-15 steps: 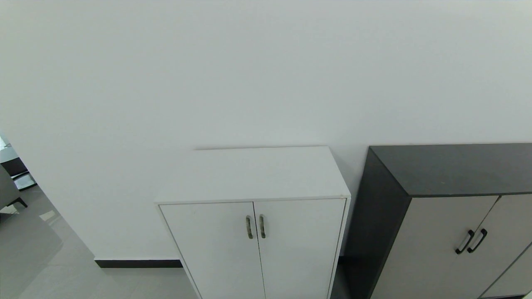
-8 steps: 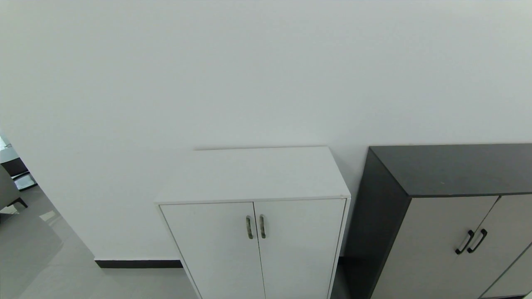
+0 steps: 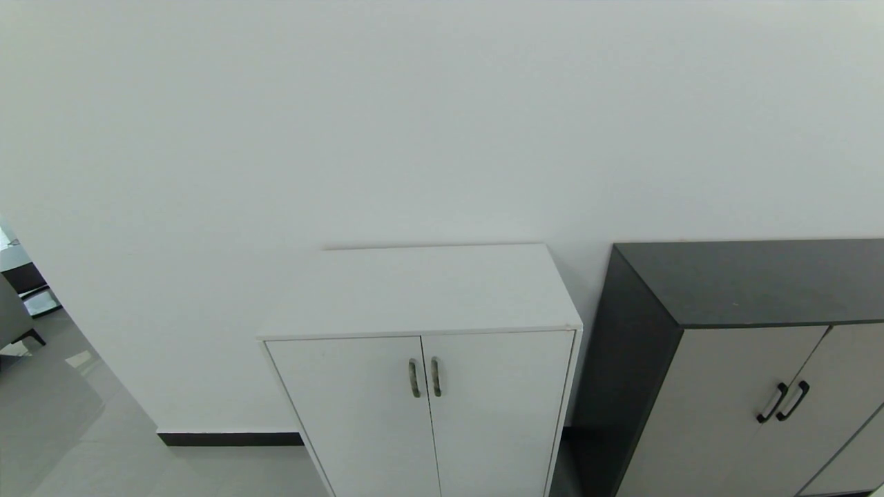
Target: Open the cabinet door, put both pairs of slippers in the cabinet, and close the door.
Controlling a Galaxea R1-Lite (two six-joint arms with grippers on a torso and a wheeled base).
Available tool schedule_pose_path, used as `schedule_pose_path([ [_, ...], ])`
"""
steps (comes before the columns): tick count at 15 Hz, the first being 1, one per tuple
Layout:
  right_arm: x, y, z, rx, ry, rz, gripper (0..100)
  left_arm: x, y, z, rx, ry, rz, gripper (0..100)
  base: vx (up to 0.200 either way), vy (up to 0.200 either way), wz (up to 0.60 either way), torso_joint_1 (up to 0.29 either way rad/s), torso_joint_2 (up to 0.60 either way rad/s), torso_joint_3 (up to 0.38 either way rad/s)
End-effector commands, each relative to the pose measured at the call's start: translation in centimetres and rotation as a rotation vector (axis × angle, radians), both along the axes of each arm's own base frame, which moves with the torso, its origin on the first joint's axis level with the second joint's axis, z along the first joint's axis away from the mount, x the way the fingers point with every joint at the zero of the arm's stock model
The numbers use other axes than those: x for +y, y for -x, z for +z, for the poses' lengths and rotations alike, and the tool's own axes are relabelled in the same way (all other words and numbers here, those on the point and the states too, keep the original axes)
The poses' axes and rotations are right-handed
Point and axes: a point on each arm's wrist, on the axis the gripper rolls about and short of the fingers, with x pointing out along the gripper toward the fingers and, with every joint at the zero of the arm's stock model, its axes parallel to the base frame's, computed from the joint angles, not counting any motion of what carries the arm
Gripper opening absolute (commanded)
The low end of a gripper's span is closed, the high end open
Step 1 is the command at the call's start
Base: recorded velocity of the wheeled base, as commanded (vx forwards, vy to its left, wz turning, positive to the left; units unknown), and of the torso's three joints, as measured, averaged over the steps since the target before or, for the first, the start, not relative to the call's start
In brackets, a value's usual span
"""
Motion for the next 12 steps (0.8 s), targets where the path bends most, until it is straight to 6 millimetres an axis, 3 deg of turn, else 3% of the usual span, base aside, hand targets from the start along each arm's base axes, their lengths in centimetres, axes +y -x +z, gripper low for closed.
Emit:
schedule_pose_path([
  [1, -0.18, 1.32, -0.21, -0.162, -0.038, -0.078, 0, 0.0, -0.01, 0.0, 0.001, 0.001, 0.001, 0, 0.0, 0.0, 0.0, 0.0, 0.0, 0.0],
  [10, -0.27, 1.34, -0.08, -0.163, -0.037, -0.141, 0, 0.01, -0.01, 0.0, 0.001, -0.004, 0.004, 0, 0.0, 0.0, 0.0, 0.0, 0.0, 0.0],
  [12, 0.02, 1.32, -0.14, -0.157, -0.002, -0.31, 0, 0.0, -0.01, 0.0, 0.001, -0.007, 0.002, 0, 0.0, 0.0, 0.0, 0.0, 0.0, 0.0],
])
